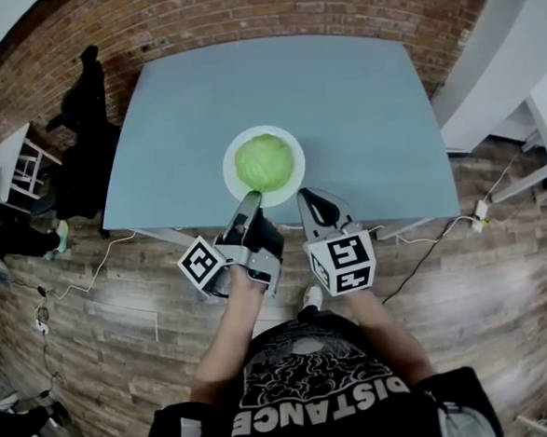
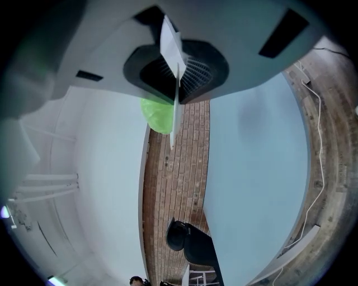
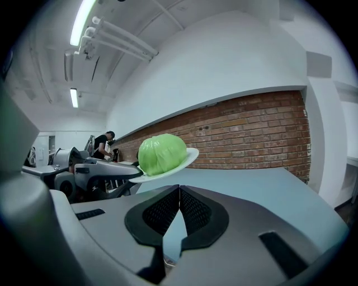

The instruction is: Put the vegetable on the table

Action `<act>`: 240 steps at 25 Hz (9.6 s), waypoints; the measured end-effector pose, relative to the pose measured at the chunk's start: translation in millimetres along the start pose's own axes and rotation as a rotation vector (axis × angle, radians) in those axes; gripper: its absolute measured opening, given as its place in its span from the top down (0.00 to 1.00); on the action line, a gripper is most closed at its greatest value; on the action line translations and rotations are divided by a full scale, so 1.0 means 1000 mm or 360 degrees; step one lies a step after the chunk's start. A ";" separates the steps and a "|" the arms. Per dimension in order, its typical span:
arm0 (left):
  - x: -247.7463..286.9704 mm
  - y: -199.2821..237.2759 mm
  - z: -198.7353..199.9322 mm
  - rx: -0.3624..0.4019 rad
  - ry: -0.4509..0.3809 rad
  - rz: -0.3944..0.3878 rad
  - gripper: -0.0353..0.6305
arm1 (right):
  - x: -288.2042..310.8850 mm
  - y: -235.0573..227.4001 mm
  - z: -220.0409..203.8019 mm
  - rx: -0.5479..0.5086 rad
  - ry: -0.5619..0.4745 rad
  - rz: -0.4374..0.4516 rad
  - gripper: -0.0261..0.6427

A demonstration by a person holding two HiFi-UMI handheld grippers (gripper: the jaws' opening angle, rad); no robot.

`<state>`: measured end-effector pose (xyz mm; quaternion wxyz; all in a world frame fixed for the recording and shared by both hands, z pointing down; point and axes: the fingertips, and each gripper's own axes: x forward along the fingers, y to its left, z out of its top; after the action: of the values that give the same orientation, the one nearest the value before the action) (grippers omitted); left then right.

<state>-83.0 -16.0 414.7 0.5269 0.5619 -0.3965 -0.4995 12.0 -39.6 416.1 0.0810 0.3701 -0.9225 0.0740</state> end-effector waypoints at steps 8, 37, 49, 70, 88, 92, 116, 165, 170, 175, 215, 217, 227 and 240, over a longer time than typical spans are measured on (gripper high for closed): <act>0.037 0.006 0.003 0.0007 -0.0056 0.0021 0.92 | 0.023 -0.034 0.007 0.0015 -0.0001 0.0051 0.95; 0.107 0.046 0.020 -0.0091 0.0049 0.0074 0.92 | 0.071 -0.082 0.002 0.0024 0.0073 -0.0075 0.95; 0.152 0.080 0.054 -0.0124 0.0160 0.0114 0.92 | 0.121 -0.106 -0.002 0.0035 0.0137 -0.0192 0.95; 0.175 0.168 0.077 -0.0024 0.0386 0.0390 0.92 | 0.167 -0.127 -0.023 0.0097 0.0234 -0.0282 0.95; 0.176 0.217 0.090 0.0088 0.0582 0.0615 0.91 | 0.185 -0.121 -0.042 0.0137 0.0311 -0.0323 0.95; 0.174 0.223 0.091 0.0093 0.0619 0.0650 0.91 | 0.188 -0.120 -0.043 0.0156 0.0309 -0.0333 0.95; 0.182 0.237 0.099 0.0239 0.0612 0.0866 0.91 | 0.184 -0.122 -0.051 0.0161 0.0341 -0.0325 0.95; 0.185 0.240 0.111 0.1419 0.0941 0.1509 0.82 | 0.174 -0.119 -0.056 0.0159 0.0368 -0.0268 0.95; 0.184 0.237 0.122 0.1703 0.0960 0.1583 0.81 | 0.173 -0.120 -0.056 0.0164 0.0370 -0.0263 0.95; 0.189 0.228 0.126 0.1815 0.0905 0.1537 0.81 | 0.172 -0.119 -0.055 0.0169 0.0367 -0.0258 0.95; 0.170 0.071 0.030 0.2126 0.0609 0.0637 0.93 | 0.146 -0.090 -0.008 0.0173 0.0181 -0.0080 0.95; 0.166 0.068 0.026 0.2127 0.0613 0.0616 0.95 | 0.144 -0.087 -0.006 0.0174 0.0178 -0.0067 0.95; 0.142 0.058 0.010 0.2149 0.0591 0.0590 0.95 | 0.129 -0.066 -0.007 0.0148 0.0171 0.0010 0.95; 0.120 0.052 0.000 0.2176 0.0534 0.0602 0.95 | 0.109 -0.052 -0.010 0.0097 0.0163 0.0064 0.95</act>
<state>-56.2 -139.0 448.6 0.1891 0.7564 -0.6240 0.0523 -28.5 -148.0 452.0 0.1152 0.3496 -0.9217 0.1224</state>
